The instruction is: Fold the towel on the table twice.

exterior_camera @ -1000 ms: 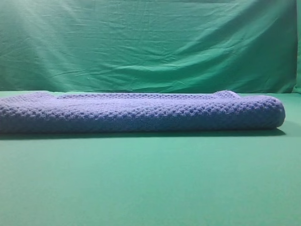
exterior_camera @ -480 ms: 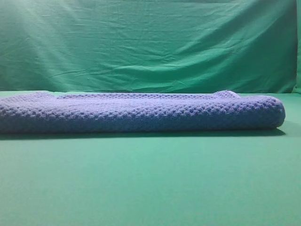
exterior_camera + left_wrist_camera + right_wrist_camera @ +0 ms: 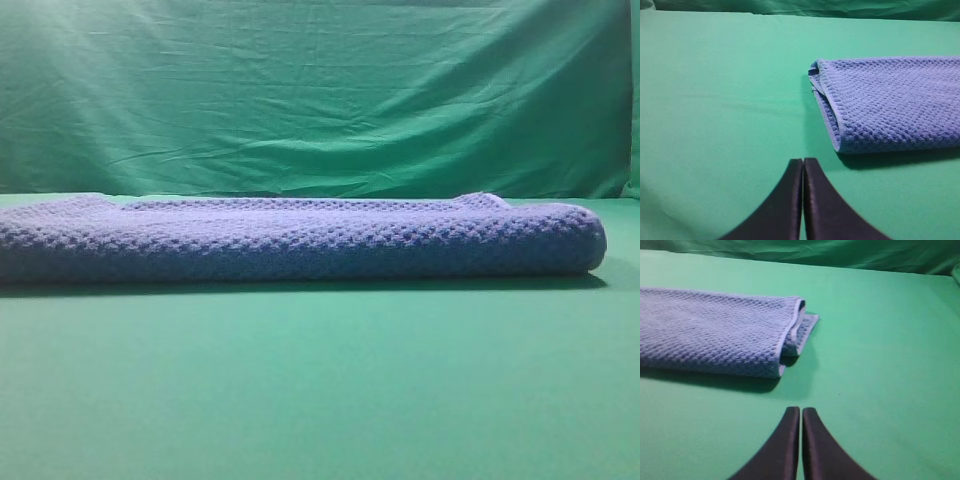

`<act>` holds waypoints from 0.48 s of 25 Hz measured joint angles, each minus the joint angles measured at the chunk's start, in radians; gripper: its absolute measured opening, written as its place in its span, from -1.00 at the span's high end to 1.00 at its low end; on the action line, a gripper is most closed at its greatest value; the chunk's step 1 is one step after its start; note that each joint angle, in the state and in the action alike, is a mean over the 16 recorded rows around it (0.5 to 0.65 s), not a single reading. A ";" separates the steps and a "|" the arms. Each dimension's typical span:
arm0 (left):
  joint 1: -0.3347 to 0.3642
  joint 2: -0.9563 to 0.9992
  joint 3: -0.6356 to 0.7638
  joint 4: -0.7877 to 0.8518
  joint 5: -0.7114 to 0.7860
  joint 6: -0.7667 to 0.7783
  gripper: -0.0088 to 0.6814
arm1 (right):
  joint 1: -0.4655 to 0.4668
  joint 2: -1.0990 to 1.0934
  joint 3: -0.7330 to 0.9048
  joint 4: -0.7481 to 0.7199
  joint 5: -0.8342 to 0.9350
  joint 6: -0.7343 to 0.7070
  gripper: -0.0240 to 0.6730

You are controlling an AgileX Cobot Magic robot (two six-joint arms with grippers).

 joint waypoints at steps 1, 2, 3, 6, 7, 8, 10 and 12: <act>0.008 0.000 0.000 0.000 0.000 0.000 0.97 | -0.012 0.000 0.000 0.000 0.000 0.000 0.93; 0.015 0.000 0.000 0.000 0.000 0.000 0.97 | -0.023 0.000 0.000 0.000 0.000 0.000 0.93; 0.020 0.000 0.000 0.000 0.000 0.000 0.97 | -0.033 0.000 0.000 0.000 0.000 0.000 0.93; 0.029 0.000 0.000 0.000 0.000 0.000 0.97 | -0.054 0.000 0.000 0.000 0.000 0.000 0.93; 0.030 0.000 0.000 0.000 0.000 0.000 0.97 | -0.058 0.000 0.000 0.000 0.000 0.000 0.93; 0.031 0.000 0.000 0.000 0.000 0.000 0.97 | -0.061 0.000 0.000 0.000 0.000 0.000 0.93; 0.032 0.000 0.000 0.000 0.000 0.000 0.97 | -0.064 0.000 0.000 0.000 0.000 0.000 0.93; 0.032 0.000 0.000 0.000 0.000 0.000 0.97 | -0.065 0.000 0.000 0.000 0.000 0.000 0.93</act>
